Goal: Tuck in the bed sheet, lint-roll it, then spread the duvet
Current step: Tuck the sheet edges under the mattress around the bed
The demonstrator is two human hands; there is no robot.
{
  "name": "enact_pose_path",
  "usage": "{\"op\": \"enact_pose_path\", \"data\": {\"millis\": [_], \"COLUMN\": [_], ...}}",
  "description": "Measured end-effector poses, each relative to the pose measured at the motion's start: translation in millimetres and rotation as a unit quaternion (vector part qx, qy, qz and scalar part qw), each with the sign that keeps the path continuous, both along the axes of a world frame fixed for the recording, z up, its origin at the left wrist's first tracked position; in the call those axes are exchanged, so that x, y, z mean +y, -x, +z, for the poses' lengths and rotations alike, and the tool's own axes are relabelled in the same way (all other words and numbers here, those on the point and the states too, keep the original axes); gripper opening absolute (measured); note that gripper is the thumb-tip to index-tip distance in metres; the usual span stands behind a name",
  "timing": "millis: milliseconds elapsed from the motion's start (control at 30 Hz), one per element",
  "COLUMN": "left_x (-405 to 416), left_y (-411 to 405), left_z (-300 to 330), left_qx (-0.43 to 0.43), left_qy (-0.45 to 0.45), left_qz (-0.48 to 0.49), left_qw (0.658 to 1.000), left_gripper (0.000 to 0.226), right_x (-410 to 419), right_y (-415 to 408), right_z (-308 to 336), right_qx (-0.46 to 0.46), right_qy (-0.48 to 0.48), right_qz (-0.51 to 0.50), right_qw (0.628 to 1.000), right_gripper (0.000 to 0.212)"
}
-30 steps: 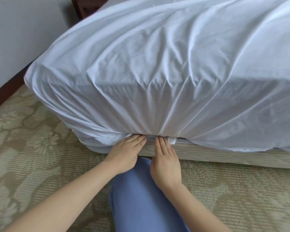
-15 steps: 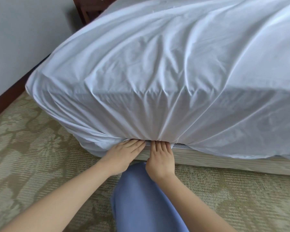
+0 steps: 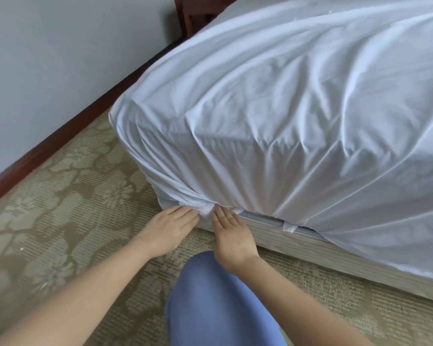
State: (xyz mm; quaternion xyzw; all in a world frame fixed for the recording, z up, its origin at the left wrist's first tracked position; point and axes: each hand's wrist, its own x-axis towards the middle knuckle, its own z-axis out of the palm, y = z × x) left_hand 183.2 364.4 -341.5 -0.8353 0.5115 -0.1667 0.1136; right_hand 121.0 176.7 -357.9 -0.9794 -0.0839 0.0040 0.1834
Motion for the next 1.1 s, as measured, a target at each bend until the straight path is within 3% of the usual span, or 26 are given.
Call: {"op": "enact_pose_path", "data": {"millis": [167, 433, 667, 833, 967, 1100], "left_x": [-2, 4, 23, 25, 24, 26], "left_y": [-3, -13, -35, -58, -65, -62], "left_z": [-4, -22, -33, -35, -35, -38], "left_qx": [0.02, 0.053, 0.089, 0.114, 0.103, 0.078], "left_qy": [0.072, 0.093, 0.059, 0.069, 0.077, 0.084], "left_qz": [0.037, 0.075, 0.016, -0.017, -0.048, -0.048], "left_qw": [0.996, 0.991, 0.994, 0.991, 0.99, 0.992], "left_gripper": [0.043, 0.056, 0.066, 0.056, 0.06, 0.065], "right_x": [12, 12, 27, 43, 49, 54], "right_y": [2, 0, -19, -38, -42, -34], "right_z": [-6, 1, 16, 30, 35, 35], "right_qx": [-0.01, -0.027, 0.017, 0.099, 0.1, 0.064], "right_qy": [0.026, 0.09, 0.134, 0.14, 0.12, 0.087], "right_qz": [0.007, 0.026, 0.008, -0.038, -0.085, -0.101], "right_qw": [1.0, 0.995, 0.991, 0.984, 0.984, 0.989], "right_gripper": [0.065, 0.065, 0.066, 0.072, 0.077, 0.069]}}
